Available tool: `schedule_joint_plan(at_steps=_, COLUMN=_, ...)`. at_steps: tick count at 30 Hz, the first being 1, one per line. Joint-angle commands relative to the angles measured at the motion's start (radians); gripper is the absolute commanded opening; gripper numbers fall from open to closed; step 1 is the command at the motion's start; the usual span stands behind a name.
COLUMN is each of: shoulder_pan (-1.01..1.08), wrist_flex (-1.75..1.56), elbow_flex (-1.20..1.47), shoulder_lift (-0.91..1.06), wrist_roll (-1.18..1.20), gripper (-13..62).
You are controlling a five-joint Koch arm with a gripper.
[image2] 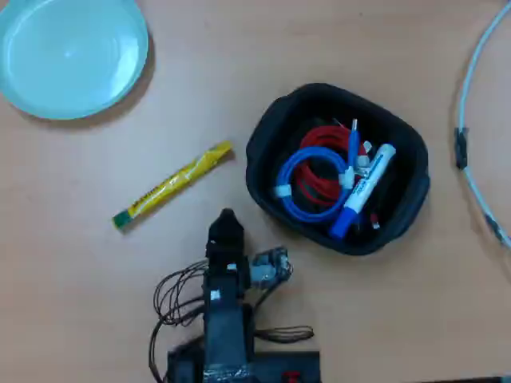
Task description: Pick up the yellow instant coffee stick, then put it in the black bowl
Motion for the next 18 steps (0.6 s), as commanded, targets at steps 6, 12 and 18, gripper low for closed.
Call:
schedule_joint_plan(at_steps=6, shoulder_pan=-0.011, wrist_flex=-0.221, elbow_flex=0.187, shoulder_lift=0.103, wrist_roll=0.044, gripper=30.8)
schedule_joint_plan(at_steps=12, shoulder_pan=-0.021, wrist_flex=-0.190, elbow_flex=0.137, shoulder_lift=0.103, wrist_roll=0.046, gripper=30.6)
schedule_joint_plan(at_steps=18, shoulder_pan=-0.081, wrist_flex=-0.081, elbow_flex=0.018, shoulder_lift=0.101, wrist_roll=0.048, gripper=30.7)
